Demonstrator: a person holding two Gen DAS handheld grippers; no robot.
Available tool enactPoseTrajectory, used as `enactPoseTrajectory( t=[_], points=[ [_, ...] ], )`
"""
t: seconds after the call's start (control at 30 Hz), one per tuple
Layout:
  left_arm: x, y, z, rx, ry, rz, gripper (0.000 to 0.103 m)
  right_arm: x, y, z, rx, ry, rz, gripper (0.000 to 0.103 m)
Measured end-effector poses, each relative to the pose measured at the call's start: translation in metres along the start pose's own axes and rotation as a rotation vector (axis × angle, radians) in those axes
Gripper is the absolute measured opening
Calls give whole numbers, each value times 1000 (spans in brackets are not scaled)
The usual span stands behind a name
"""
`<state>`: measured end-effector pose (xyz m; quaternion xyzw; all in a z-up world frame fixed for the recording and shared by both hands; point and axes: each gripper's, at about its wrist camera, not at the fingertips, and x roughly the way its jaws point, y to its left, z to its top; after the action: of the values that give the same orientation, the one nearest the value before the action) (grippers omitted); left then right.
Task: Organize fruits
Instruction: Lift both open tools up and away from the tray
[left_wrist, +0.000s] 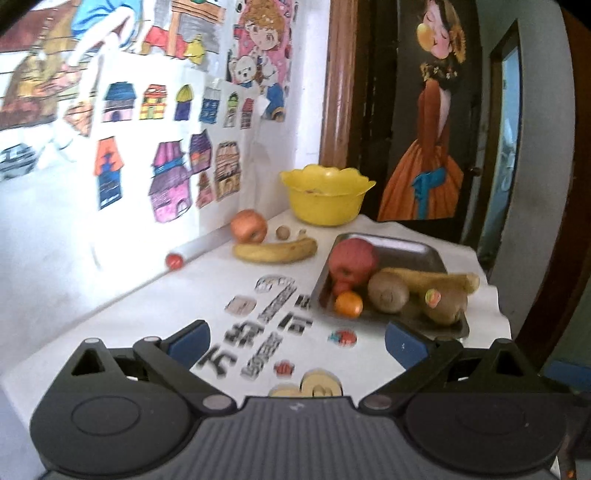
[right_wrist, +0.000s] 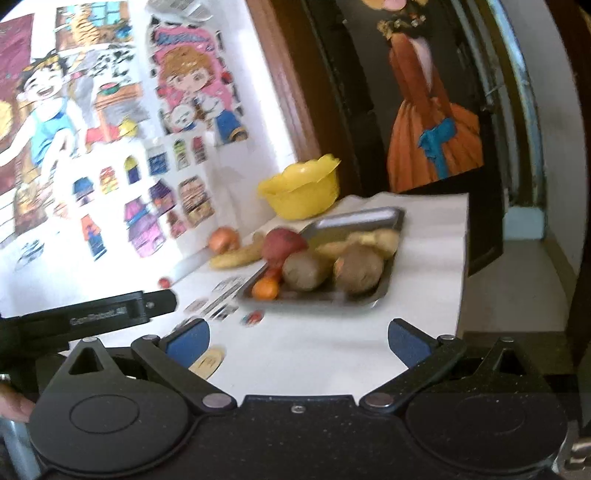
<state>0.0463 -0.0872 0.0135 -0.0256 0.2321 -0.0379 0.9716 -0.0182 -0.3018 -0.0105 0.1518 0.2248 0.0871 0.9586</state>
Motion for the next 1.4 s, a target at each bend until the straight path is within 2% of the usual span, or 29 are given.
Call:
enactPoseTrajectory(
  t=[0.17,0.43,0.6,0.8,1.13,1.4],
  points=[
    [-19,-9,-16,-45,16,62,102,-9,-1,-19,-24,39,70,102],
    [-29,-17,-33,-56,52,133,102,-15,-13,-22,16,45,135,102],
    [-34,-11,-34,-65,45,162,102,-25,0,-27,0,36,138,102],
    [-34,1,-38,-91,57,202,102,-31,13,-29,-1,23,213,102],
    [-23,24,-32,-163,46,207,102,-16,33,-13,-30,52,254,102],
    [-17,50,-21,-196,17,166,102,-15,64,-4,-100,57,213,103]
  ],
)
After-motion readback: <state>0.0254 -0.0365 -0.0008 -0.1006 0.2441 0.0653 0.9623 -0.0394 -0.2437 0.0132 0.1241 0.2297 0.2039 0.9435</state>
